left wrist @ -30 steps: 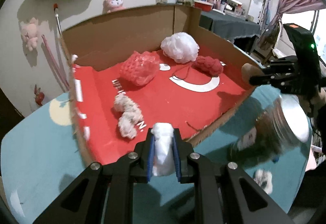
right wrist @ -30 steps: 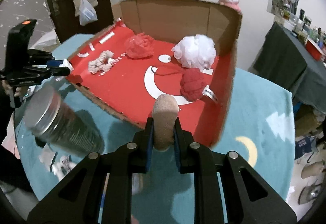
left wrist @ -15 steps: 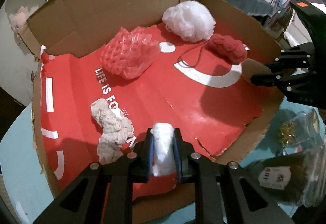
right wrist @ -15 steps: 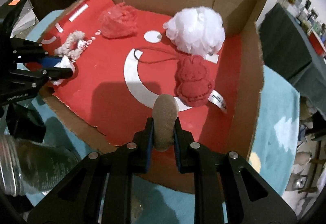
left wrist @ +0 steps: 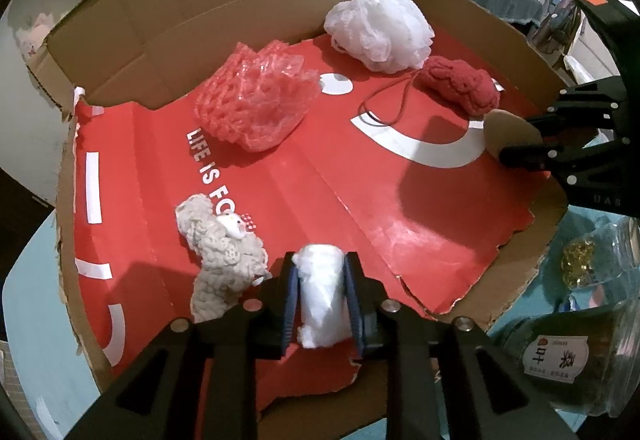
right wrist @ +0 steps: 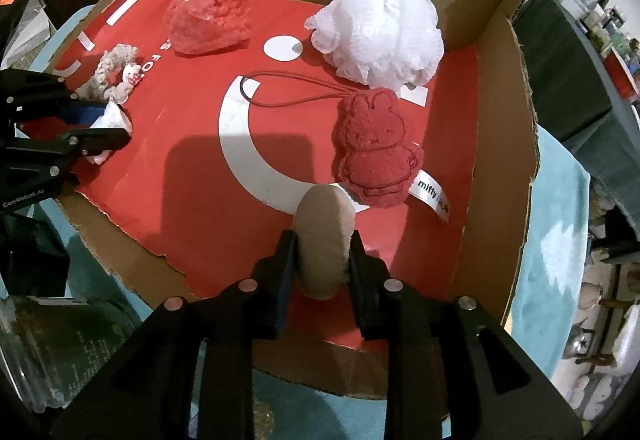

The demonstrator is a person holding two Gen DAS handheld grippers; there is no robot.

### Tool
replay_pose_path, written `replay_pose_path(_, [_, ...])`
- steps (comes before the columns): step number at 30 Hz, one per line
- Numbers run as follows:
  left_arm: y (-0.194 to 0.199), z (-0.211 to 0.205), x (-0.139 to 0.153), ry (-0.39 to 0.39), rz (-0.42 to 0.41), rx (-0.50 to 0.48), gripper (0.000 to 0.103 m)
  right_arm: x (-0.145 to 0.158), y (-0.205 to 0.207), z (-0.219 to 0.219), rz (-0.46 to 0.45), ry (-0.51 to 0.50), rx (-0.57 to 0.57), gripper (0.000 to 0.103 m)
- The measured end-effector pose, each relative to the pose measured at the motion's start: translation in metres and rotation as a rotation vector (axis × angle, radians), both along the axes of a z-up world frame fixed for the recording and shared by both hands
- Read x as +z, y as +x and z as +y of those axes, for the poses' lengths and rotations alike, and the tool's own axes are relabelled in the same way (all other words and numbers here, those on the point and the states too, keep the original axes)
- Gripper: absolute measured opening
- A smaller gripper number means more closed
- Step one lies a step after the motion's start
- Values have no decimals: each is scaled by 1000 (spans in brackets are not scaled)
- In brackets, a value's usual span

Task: Organize soft objects
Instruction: 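Lower the white cloth into the box and open the left tool while the right tool drops the tan pad, then withdraw both tools from the box back toward the table items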

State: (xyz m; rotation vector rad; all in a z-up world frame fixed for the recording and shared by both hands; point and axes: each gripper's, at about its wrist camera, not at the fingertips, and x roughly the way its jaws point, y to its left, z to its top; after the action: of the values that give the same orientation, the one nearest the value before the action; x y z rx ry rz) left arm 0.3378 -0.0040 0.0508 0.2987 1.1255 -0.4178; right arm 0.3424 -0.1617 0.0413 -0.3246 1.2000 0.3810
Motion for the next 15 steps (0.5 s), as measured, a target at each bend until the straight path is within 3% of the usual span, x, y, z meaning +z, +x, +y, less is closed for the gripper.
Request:
replay_pose_path(5, [-2,0,1,-4,-9,-3,37,2,-4,4,-5,-5,13,34])
replay_pose_path(7, [-3,1,3,-13,-15,-1,44,2,-7,8,-4,7,30,51])
replay_pose_path(10, [-6,4,12,-37,-41,10,55,5,-15,18,-46,-32,44,55])
replay_pose_path(15, [-20,9,37,-80,-101,33,69,22,-21,13,-77,4,10,61])
